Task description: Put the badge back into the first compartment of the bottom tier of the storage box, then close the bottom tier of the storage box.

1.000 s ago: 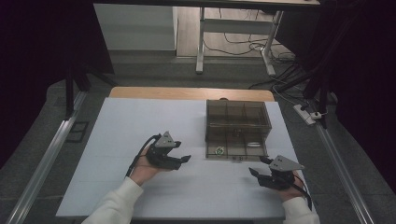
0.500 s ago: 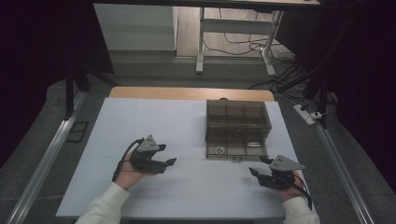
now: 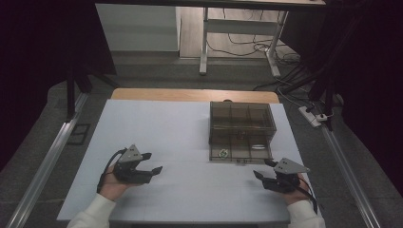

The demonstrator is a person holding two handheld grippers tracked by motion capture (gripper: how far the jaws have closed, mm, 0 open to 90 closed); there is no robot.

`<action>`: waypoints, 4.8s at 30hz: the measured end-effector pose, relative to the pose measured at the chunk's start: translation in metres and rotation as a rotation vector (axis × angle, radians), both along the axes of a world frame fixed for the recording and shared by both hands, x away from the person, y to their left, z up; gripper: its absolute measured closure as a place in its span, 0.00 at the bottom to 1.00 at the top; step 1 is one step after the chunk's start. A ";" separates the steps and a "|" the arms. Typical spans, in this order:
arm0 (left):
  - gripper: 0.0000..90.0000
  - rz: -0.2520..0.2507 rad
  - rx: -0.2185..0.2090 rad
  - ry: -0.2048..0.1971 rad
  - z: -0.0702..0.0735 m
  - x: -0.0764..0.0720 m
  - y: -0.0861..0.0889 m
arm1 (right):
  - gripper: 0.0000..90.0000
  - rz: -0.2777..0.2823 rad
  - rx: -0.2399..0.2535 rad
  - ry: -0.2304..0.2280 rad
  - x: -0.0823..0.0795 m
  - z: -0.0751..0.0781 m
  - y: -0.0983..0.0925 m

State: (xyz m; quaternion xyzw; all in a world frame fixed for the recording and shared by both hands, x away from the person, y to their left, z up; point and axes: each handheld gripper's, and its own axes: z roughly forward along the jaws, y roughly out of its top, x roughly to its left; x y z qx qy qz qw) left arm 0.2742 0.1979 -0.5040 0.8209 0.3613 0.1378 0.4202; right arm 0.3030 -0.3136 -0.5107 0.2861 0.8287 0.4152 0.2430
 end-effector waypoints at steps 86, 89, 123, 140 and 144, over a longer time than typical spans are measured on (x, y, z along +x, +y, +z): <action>0.25 0.078 0.047 0.016 -0.017 -0.015 0.028 | 0.72 0.013 0.023 0.063 0.002 0.017 0.041; 0.25 0.072 0.052 0.015 -0.017 -0.015 0.027 | 0.80 0.001 -0.001 0.081 0.002 0.016 0.042; 0.20 0.081 0.067 0.016 -0.017 -0.013 0.027 | 1.00 -0.064 -0.159 0.114 0.024 -0.004 0.046; 0.19 0.077 0.066 0.013 -0.017 -0.011 0.027 | 1.00 -0.103 -0.204 0.100 0.032 -0.011 0.050; 0.19 0.076 0.071 0.014 -0.017 -0.011 0.026 | 1.00 -0.101 -0.200 0.092 0.031 -0.010 0.051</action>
